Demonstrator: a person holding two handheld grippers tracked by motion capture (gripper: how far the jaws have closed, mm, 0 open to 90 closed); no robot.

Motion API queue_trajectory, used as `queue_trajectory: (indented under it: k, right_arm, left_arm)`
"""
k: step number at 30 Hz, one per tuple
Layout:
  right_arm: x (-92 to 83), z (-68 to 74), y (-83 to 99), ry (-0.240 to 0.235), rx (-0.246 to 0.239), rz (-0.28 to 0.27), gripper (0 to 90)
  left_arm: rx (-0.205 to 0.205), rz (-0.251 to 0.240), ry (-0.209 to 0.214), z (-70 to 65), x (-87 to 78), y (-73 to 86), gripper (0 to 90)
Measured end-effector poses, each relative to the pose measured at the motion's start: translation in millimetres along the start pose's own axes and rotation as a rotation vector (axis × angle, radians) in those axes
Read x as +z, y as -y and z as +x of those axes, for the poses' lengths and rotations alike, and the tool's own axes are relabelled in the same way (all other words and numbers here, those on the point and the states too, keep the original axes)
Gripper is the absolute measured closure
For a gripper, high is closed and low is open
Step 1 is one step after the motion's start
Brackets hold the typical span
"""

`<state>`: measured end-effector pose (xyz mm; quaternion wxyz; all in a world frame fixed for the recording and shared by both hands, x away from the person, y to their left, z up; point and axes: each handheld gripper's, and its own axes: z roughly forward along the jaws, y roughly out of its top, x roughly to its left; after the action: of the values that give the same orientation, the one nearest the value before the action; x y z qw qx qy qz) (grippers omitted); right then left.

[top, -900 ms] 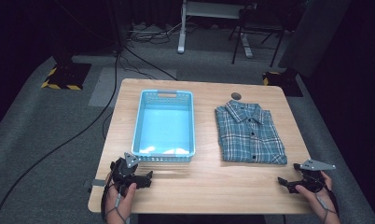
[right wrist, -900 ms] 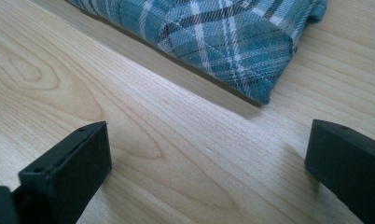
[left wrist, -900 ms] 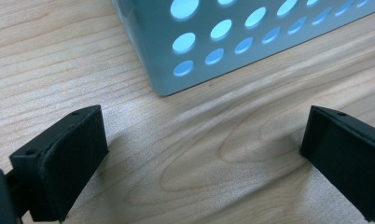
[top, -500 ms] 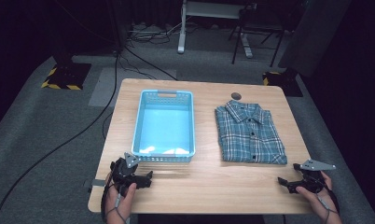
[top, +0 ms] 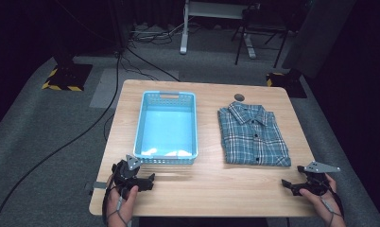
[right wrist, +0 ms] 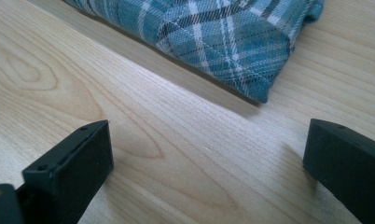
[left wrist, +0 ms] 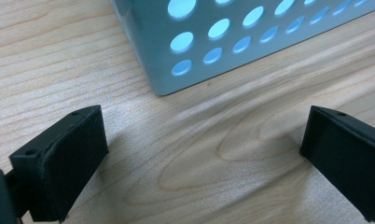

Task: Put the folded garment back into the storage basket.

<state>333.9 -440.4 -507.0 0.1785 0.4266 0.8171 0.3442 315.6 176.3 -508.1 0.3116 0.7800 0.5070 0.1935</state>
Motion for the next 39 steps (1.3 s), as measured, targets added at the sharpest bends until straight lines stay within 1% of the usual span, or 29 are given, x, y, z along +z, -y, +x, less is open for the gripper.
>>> queue_trajectory:
  k: [2, 8, 10, 11, 13, 14, 15, 16, 17, 19, 20, 21, 27, 30, 35, 36, 37, 38, 39]
  right_arm:
    - [-0.4, 0.6, 0.3, 0.005, 0.006, 0.002, 1.3]
    - [-1.7, 1.0, 0.9, 0.001, 0.002, 0.0, 3.0]
    - [-2.0, 1.6, 1.0, 0.012, 0.013, -0.004, 4.1]
    - [-1.7, 2.1, 0.5, 0.016, 0.019, -0.003, 4.3]
    - [-3.1, 1.3, -1.9, 0.008, 0.017, 0.009, 6.1]
    - [-4.4, 0.7, -3.0, 0.005, 0.029, 0.001, 5.9]
    - [-4.4, 0.7, -3.0, 0.005, 0.029, 0.001, 5.9]
    - [-7.8, -0.3, -5.5, 0.0, 0.041, -0.008, 5.9]
    - [-10.1, -0.6, -7.0, 0.008, 0.037, -0.014, 6.0]
    - [-14.5, -1.6, -10.2, 0.007, 0.048, -0.022, 6.0]
    - [-16.4, -2.1, -12.1, 0.0, 0.047, -0.028, 6.2]
    - [-18.3, -2.8, -14.1, -0.001, 0.037, -0.03, 6.5]
    - [-28.8, -2.2, -25.6, 0.001, 0.019, -0.03, 6.4]
    - [-31.7, -2.0, -30.3, -0.007, 0.02, -0.039, 6.4]
    - [-37.6, -3.1, -43.0, -0.003, 0.004, -0.051, 6.5]
    - [-37.6, -3.1, -43.0, -0.003, 0.004, -0.051, 6.5]
    - [-39.3, -2.4, -47.5, 0.001, -0.007, -0.058, 6.7]
    - [-39.3, -2.4, -47.5, 0.001, -0.007, -0.058, 6.7]
    - [-40.4, -2.1, -51.2, -0.001, -0.013, -0.059, 6.9]
  left_arm:
    - [0.005, -0.001, 0.004, 0.3, 0.2, -0.2, 0.2]
    - [0.006, 0.002, 0.006, 0.2, 0.9, -1.1, 0.2]
    - [0.007, 0.001, 0.006, 0.1, 0.9, -1.1, 0.2]
    - [0.007, 0.002, 0.006, 0.1, 0.9, -1.1, 0.2]
    - [0.007, 0.001, 0.006, 0.2, 0.9, -1.1, 0.2]
    - [0.007, 0.001, 0.006, 0.1, 0.9, -1.1, 0.2]
    - [0.007, 0.001, 0.006, 0.1, 0.9, -1.1, 0.2]
    - [0.006, 0.002, 0.005, 0.1, 1.0, -1.2, 0.2]
    - [0.005, 0.002, 0.005, 0.0, 1.1, -1.3, 0.2]
    - [0.004, 0.002, 0.003, -0.1, 1.1, -1.3, 0.2]
    - [0.004, 0.002, 0.003, -0.2, 1.1, -1.3, 0.2]
    - [0.003, 0.001, 0.003, -0.3, 1.2, -1.3, 0.2]
    - [0.004, 0.002, 0.001, -1.1, 1.0, -1.1, 0.3]
    - [0.004, 0.002, 0.001, -1.3, 1.1, -1.1, 0.3]
    - [0.014, 0.001, 0.008, -1.7, 1.2, -1.3, 0.3]
    - [0.014, 0.001, 0.008, -1.7, 1.2, -1.3, 0.3]
    - [0.014, 0.0, 0.009, -2.0, 1.4, -1.3, 0.3]
    - [0.014, 0.0, 0.009, -2.0, 1.4, -1.3, 0.3]
    - [0.015, 0.0, 0.009, -2.2, 1.6, -1.5, 0.3]
